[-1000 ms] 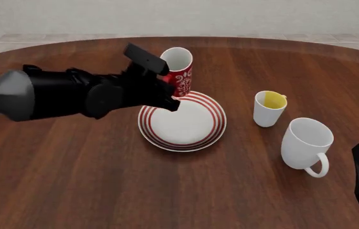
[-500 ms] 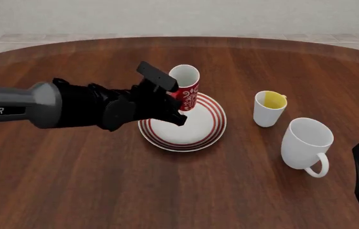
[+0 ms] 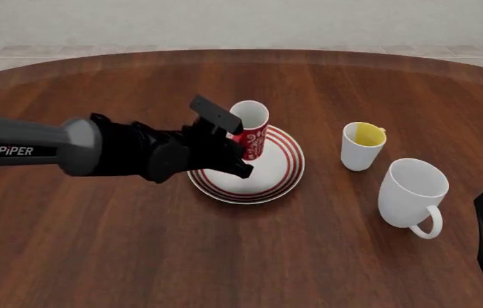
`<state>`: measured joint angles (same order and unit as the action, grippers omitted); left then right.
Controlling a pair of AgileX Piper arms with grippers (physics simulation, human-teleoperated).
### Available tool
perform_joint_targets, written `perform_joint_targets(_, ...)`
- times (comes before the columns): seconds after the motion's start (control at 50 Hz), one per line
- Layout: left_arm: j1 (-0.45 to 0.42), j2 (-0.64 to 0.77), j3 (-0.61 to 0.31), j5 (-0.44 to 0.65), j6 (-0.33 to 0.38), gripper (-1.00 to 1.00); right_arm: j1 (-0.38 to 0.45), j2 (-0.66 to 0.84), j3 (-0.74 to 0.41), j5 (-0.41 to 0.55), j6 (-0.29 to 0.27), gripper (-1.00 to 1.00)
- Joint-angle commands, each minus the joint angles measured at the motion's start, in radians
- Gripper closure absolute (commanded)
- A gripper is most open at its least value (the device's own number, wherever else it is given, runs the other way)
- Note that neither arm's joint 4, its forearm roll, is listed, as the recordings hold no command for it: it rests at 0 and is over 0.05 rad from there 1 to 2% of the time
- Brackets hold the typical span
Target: Pick up the red mug and put it on the plate
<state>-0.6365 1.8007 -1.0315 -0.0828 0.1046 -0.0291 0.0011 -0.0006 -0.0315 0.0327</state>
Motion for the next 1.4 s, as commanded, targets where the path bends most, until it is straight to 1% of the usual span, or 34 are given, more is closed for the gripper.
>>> perform_joint_targets(0.02, 0.001, 0.024, -0.014, 0.007, -0.010, 1.00, 0.000, 0.001, 0.000, 0.000, 0.000, -1.00)
perform_joint_targets(0.68, 0.004, 0.057, -0.005, -0.008, -0.005, 1.00, 0.001, 0.001, 0.000, 0.001, 0.000, -1.00)
perform_joint_targets(1.4, 0.000, 0.114, -0.017, -0.026, -0.006, 1.00, -0.002, 0.001, 0.000, 0.003, 0.000, -1.00)
